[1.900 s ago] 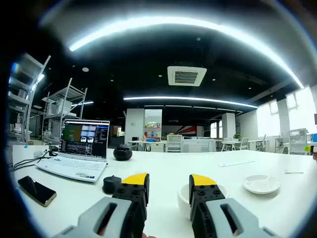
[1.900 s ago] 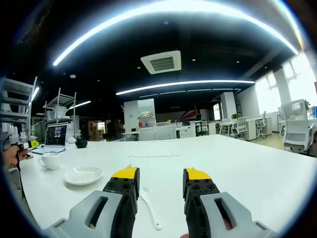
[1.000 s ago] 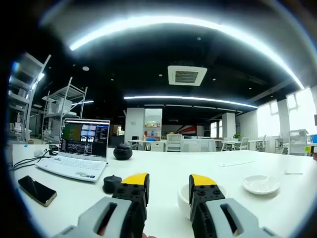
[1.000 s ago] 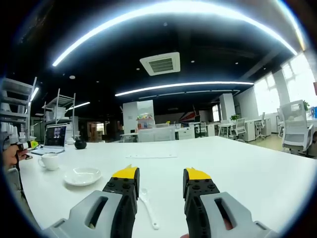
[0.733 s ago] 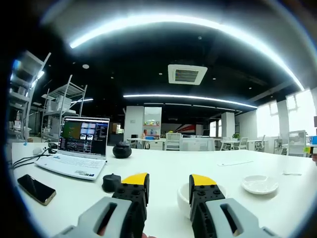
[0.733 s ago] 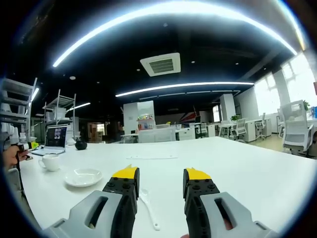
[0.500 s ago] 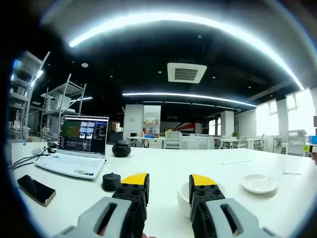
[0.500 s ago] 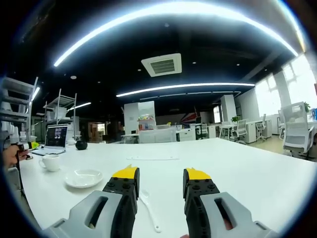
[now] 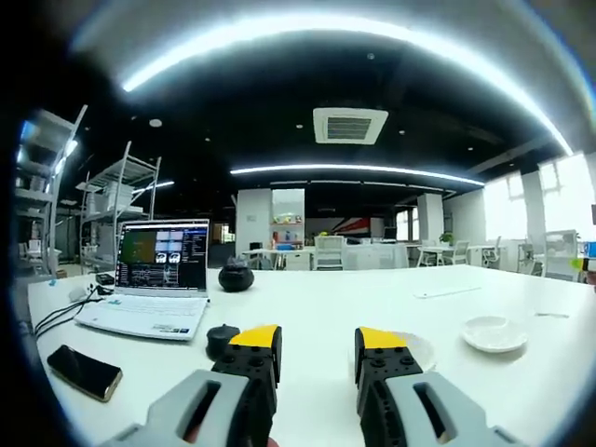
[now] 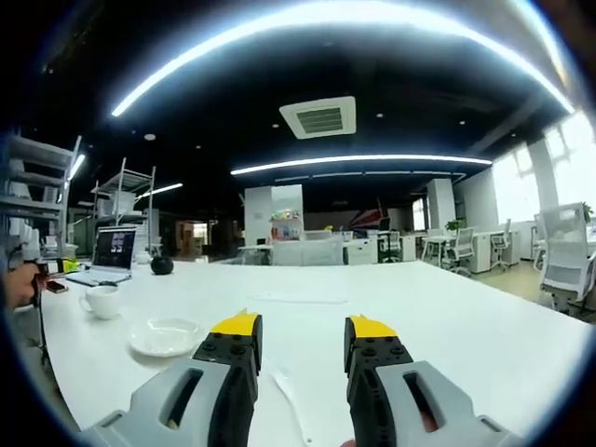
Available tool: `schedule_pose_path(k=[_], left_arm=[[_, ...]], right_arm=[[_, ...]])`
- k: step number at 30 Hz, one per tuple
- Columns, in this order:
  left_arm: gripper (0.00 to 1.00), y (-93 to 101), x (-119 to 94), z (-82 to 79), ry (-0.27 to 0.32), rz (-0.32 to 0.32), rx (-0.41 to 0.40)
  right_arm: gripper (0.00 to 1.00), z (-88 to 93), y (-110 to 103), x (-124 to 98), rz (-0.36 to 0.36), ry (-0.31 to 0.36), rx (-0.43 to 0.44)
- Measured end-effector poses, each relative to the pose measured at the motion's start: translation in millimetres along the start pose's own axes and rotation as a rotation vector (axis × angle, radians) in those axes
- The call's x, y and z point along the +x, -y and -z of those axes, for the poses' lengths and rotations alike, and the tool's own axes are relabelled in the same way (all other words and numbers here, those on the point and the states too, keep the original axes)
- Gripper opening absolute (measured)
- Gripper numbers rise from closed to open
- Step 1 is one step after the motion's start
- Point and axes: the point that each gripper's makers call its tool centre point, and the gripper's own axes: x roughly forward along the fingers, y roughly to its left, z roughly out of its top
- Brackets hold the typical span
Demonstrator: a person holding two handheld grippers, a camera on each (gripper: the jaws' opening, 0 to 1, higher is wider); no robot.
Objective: Tidy tabletop coffee trays, cups and spoons，present forward
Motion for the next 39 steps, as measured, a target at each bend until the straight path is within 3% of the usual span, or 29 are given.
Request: schedule_pose_path(k=[11,17,24,29,39], left_arm=[[0.33,-8.0,0,-11.7,-0.062,0.048,-0.001],[0.33,-9.4,2,-21.4,-0.083,0.070,-0.012],[0.34,-5.7,5,-16.9,-0.171,0.117,-0.026],[0.33,-5.0,6,-15.2,-0.219,0.149,-0.053],[0.34,-0.5,9,-17.5,-0.312,0.195,-0.032]], right_arm=[[0.36,-26.8,-28,33,-0.086,0.000,0.007],[0.37,-36.3,-53,51,-0.159,-0.048,-0.003],[0.36,-56.1,-97,73,-0.285,-0.066,-0.014],[0.34,-71.5,-130,85,-0.375,-0.055,0.045],[0.34,-91.6,-192,115,-0.500,-0.087,0.002]])
